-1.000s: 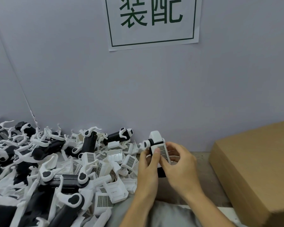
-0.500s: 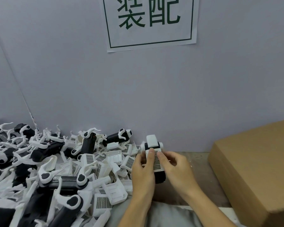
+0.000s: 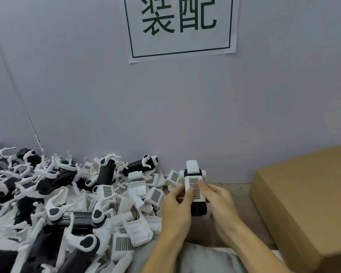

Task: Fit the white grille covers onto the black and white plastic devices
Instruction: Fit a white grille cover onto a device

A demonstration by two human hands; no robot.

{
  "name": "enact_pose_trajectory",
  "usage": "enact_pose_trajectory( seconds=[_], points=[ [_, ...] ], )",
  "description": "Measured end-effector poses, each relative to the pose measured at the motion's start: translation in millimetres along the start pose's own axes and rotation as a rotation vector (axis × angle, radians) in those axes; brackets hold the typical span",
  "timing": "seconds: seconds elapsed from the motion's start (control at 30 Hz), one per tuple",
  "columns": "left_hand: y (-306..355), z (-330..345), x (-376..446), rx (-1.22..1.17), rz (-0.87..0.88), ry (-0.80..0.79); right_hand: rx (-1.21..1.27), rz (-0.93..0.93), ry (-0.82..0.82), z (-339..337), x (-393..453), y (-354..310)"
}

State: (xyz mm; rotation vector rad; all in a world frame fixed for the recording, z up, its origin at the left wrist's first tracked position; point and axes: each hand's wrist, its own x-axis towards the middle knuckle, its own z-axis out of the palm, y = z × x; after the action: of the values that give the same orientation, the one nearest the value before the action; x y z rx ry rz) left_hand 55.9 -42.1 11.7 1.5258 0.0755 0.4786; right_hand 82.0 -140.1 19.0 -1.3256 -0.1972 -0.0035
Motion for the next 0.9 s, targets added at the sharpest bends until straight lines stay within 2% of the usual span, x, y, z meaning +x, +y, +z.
enact_pose_trajectory(
  seconds=[0.13, 0.27, 0.37, 0.4, 0.47, 0.57, 0.63, 0.7, 0.77, 0.83, 0.9],
  points=[
    [-0.6, -1.0, 2.2, 0.048, -0.002, 0.078, -0.286, -0.113, 0.02, 1.0, -0.2, 0.4],
    [2.5, -0.4, 1.9, -0.09, -0.083, 0.104, -0.192, -0.11, 0.146, -3.6, 4.0, 0.1],
    [1.1, -0.1, 3.4, -0.243, -0.213, 0.065, -0.14, -0.09, 0.154, -6.5, 4.8, -0.6],
    [0.6, -0.5, 4.0, -0.266, -0.236, 0.053, -0.204, -0.12, 0.152, -7.2, 4.3, -0.8],
    [-2.1, -2.1, 5.3, -0.291, -0.271, 0.082, -0.488, -0.252, 0.146, -9.2, 2.8, -1.5],
    [-3.8, -5.5, 7.5, -0.301, -0.307, 0.191, -0.816, -0.382, -0.03, -2.9, -3.3, -2.3],
    [0.0, -6.3, 8.2, -0.368, -0.318, 0.209, -0.934, -0.313, -0.082, 1.2, -3.3, 1.0],
    [4.7, -4.8, 6.3, -0.392, -0.259, 0.196, -0.962, -0.199, -0.065, -0.4, -1.6, 0.9],
    [6.5, -2.8, 2.5, -0.238, -0.075, 0.224, -0.844, -0.063, -0.023, -9.1, -1.3, -4.6],
    [5.1, -1.8, 0.3, -0.032, 0.103, 0.309, -0.659, 0.09, 0.089, -21.5, -0.2, -15.2],
    [6.0, -1.6, -1.8, 0.02, 0.142, 0.346, -0.417, 0.197, 0.174, -33.4, 2.9, -34.4]
  ],
)
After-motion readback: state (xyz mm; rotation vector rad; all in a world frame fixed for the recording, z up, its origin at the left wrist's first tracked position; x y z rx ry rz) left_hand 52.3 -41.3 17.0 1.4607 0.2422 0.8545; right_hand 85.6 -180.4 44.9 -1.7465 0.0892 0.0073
